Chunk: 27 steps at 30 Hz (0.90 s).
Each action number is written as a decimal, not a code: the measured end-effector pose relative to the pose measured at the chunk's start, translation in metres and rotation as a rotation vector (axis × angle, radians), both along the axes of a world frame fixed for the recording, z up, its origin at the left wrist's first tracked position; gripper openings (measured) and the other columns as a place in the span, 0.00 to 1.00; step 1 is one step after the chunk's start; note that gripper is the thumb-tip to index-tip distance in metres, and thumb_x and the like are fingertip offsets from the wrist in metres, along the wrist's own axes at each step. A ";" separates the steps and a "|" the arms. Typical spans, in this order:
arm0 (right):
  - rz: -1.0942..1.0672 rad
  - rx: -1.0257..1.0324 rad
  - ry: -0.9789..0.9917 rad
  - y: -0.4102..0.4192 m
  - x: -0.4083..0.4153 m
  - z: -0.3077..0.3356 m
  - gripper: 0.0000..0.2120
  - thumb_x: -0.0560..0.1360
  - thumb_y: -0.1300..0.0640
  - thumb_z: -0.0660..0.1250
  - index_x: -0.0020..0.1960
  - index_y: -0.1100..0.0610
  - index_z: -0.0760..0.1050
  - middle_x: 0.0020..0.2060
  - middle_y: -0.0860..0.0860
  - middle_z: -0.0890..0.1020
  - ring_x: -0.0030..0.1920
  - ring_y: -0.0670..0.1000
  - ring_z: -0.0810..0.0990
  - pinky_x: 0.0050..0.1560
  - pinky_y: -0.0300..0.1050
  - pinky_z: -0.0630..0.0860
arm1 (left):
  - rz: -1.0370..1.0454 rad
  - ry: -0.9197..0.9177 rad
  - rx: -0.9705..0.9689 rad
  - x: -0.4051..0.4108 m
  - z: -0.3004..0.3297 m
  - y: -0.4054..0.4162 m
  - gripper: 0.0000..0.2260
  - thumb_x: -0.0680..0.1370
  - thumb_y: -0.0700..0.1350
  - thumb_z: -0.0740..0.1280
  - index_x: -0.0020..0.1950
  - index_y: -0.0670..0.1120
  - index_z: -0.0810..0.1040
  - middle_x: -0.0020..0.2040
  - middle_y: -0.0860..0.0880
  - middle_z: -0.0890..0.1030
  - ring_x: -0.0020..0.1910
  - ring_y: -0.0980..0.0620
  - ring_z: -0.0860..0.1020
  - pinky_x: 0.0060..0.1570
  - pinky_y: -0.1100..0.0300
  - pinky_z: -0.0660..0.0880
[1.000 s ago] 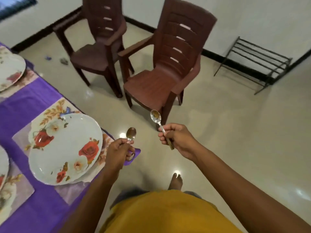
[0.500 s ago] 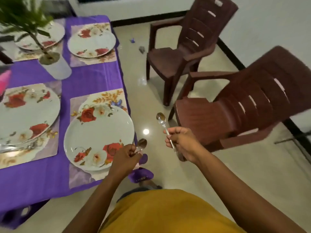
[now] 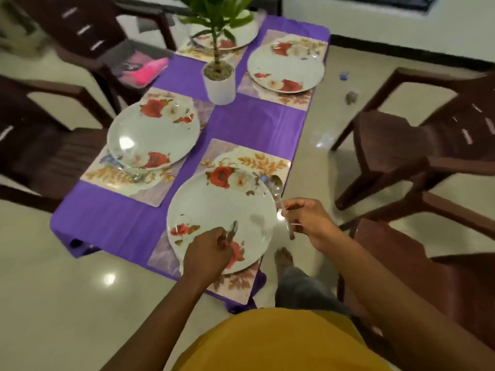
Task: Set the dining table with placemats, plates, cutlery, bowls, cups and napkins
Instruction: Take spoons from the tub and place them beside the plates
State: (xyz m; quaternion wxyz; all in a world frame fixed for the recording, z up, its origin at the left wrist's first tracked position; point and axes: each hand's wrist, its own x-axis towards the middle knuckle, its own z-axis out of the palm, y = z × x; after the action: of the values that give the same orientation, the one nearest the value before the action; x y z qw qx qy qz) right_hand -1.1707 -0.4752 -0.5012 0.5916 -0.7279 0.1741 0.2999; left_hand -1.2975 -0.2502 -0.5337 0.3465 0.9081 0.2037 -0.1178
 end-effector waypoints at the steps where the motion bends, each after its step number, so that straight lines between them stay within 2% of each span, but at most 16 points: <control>1: 0.059 -0.008 -0.003 0.005 0.019 -0.006 0.11 0.75 0.70 0.70 0.50 0.58 0.86 0.49 0.53 0.87 0.47 0.56 0.84 0.45 0.49 0.82 | 0.052 -0.013 0.011 0.005 0.000 -0.001 0.05 0.73 0.48 0.71 0.47 0.50 0.81 0.46 0.55 0.83 0.46 0.51 0.81 0.43 0.54 0.75; 2: 0.116 -0.011 -0.006 0.010 0.036 -0.010 0.11 0.74 0.70 0.71 0.50 0.58 0.86 0.48 0.53 0.87 0.48 0.57 0.84 0.44 0.50 0.82 | 0.108 -0.013 0.023 0.010 0.001 -0.004 0.10 0.74 0.48 0.72 0.55 0.51 0.82 0.54 0.58 0.82 0.53 0.52 0.80 0.48 0.57 0.75; 4: 0.234 -0.016 -0.015 0.022 0.076 -0.015 0.12 0.73 0.71 0.71 0.50 0.57 0.86 0.46 0.52 0.87 0.46 0.58 0.83 0.45 0.51 0.80 | 0.230 -0.013 0.083 0.027 -0.001 -0.011 0.19 0.76 0.51 0.75 0.66 0.53 0.79 0.63 0.59 0.77 0.62 0.53 0.78 0.54 0.59 0.71; 6: 0.307 -0.044 -0.046 0.033 0.105 -0.017 0.12 0.73 0.72 0.70 0.46 0.56 0.85 0.42 0.53 0.86 0.42 0.56 0.82 0.43 0.51 0.80 | 0.248 0.014 0.169 0.039 -0.006 -0.016 0.25 0.76 0.56 0.75 0.71 0.53 0.75 0.72 0.55 0.75 0.68 0.50 0.76 0.59 0.56 0.73; 9: 0.478 -0.096 -0.074 0.053 0.157 -0.025 0.13 0.74 0.72 0.69 0.43 0.55 0.83 0.41 0.53 0.83 0.39 0.52 0.80 0.35 0.42 0.77 | 0.371 0.118 0.228 0.062 -0.010 -0.031 0.34 0.76 0.60 0.74 0.79 0.53 0.68 0.81 0.50 0.66 0.73 0.46 0.74 0.65 0.48 0.74; 11: 0.593 -0.163 -0.141 0.068 0.188 -0.036 0.13 0.73 0.72 0.69 0.43 0.55 0.82 0.39 0.52 0.83 0.37 0.51 0.79 0.32 0.40 0.76 | 0.426 0.169 0.256 0.073 -0.012 -0.042 0.36 0.76 0.62 0.74 0.80 0.52 0.67 0.83 0.49 0.63 0.72 0.44 0.75 0.64 0.47 0.76; 13: 0.710 -0.208 -0.176 0.083 0.210 -0.046 0.14 0.72 0.72 0.67 0.42 0.55 0.83 0.37 0.53 0.83 0.34 0.51 0.79 0.31 0.42 0.75 | 0.475 0.242 0.271 0.082 -0.011 -0.052 0.38 0.75 0.64 0.72 0.81 0.51 0.65 0.83 0.48 0.61 0.70 0.43 0.76 0.63 0.48 0.77; 15: 0.805 -0.260 -0.199 0.097 0.225 -0.053 0.13 0.71 0.71 0.67 0.42 0.53 0.83 0.35 0.52 0.82 0.32 0.51 0.79 0.32 0.45 0.79 | 0.505 0.305 0.304 0.088 -0.010 -0.061 0.38 0.75 0.65 0.72 0.80 0.52 0.64 0.83 0.48 0.60 0.67 0.44 0.79 0.59 0.50 0.79; 17: 0.924 -0.298 -0.240 0.110 0.236 -0.060 0.12 0.71 0.68 0.70 0.41 0.51 0.82 0.35 0.49 0.83 0.37 0.52 0.82 0.41 0.52 0.84 | 0.517 0.345 0.355 0.093 -0.010 -0.067 0.38 0.75 0.66 0.71 0.79 0.52 0.64 0.84 0.48 0.59 0.62 0.45 0.82 0.54 0.52 0.81; 19: 1.024 -0.327 -0.273 0.120 0.241 -0.067 0.13 0.71 0.67 0.71 0.39 0.49 0.81 0.38 0.48 0.83 0.43 0.55 0.84 0.47 0.55 0.85 | 0.535 0.353 0.385 0.095 -0.010 -0.070 0.38 0.75 0.65 0.72 0.79 0.52 0.63 0.84 0.48 0.58 0.61 0.46 0.82 0.51 0.53 0.81; 24: 1.213 -0.397 -0.370 0.132 0.242 -0.076 0.15 0.73 0.67 0.70 0.38 0.47 0.79 0.40 0.44 0.82 0.48 0.55 0.85 0.51 0.54 0.84 | 0.608 0.351 0.362 0.102 -0.008 -0.076 0.38 0.75 0.62 0.73 0.81 0.52 0.62 0.85 0.49 0.58 0.63 0.47 0.81 0.55 0.53 0.81; 27: 1.261 -0.402 -0.423 0.134 0.244 -0.080 0.13 0.73 0.68 0.71 0.39 0.49 0.80 0.39 0.43 0.81 0.48 0.53 0.84 0.47 0.46 0.81 | 0.623 0.366 0.364 0.106 -0.005 -0.077 0.38 0.76 0.61 0.74 0.81 0.52 0.62 0.85 0.50 0.57 0.63 0.48 0.81 0.55 0.54 0.81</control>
State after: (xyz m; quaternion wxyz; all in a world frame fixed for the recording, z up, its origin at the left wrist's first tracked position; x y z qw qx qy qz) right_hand -0.9268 -0.3415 -0.5810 0.1796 -0.8284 -0.3488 0.3998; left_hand -1.1912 -0.3274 -0.5384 0.1573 0.8134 0.5450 -0.1290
